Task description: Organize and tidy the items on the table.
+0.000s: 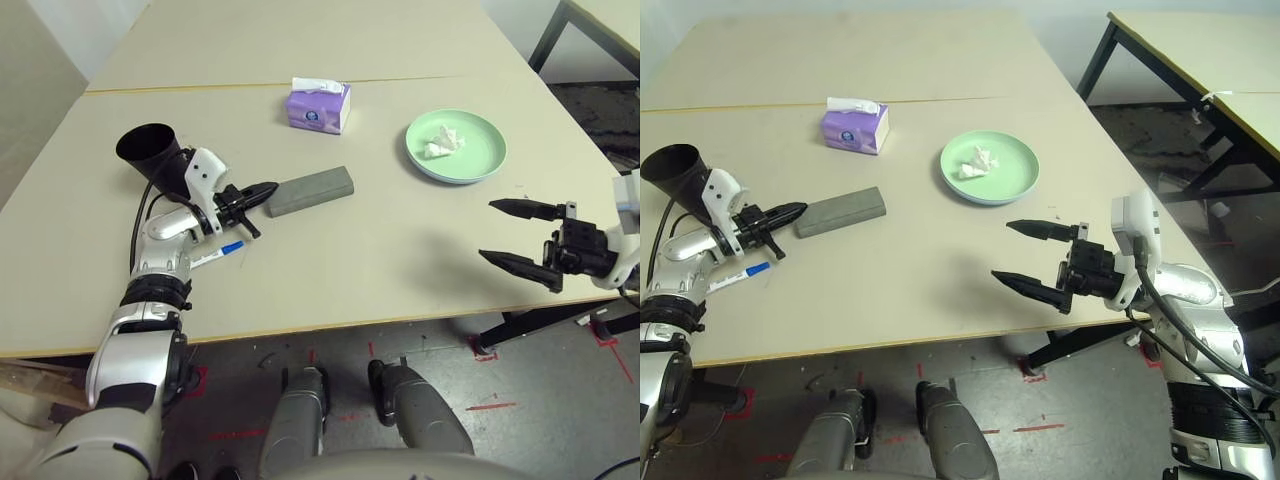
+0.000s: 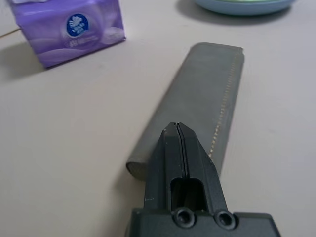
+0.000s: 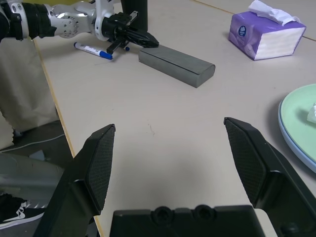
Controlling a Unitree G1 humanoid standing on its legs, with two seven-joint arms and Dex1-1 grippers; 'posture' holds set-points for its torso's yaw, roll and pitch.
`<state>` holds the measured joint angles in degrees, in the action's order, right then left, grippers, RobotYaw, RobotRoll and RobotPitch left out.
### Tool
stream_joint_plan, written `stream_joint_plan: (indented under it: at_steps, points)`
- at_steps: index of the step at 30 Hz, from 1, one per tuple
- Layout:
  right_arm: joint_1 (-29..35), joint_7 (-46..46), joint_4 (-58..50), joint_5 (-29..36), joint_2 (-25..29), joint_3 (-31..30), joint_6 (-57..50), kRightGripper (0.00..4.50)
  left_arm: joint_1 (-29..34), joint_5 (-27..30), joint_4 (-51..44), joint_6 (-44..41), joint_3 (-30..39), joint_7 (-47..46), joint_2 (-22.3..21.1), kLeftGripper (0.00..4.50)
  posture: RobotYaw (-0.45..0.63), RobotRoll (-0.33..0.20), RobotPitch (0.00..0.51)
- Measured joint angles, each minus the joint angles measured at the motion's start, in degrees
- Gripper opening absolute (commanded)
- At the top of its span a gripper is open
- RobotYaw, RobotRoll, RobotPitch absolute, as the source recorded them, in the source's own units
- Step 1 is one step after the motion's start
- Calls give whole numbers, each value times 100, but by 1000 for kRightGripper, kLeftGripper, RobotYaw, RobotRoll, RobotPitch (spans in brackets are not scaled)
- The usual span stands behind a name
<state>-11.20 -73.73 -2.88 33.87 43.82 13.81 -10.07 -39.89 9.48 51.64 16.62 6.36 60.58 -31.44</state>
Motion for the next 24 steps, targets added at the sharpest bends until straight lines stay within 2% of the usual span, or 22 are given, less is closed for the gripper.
stream_joint_plan:
  at_steps: [11,13,18,24]
  points:
    - [-20,48,3,-4,-109,-136,0,4500,7,417,-253,-657,408,-264,-266,20,-182,0,179]
    - [-62,53,19,-7,-140,-164,1,4500,313,527,-732,-821,444,-175,-339,20,-170,0,181]
    - [-138,52,101,-15,-266,-247,3,4500,1542,981,-2296,-1621,482,49,-447,20,-146,0,183]
    - [-312,39,164,-45,-420,-423,14,4500,2478,1517,-3769,-2375,880,100,-968,20,-121,0,188]
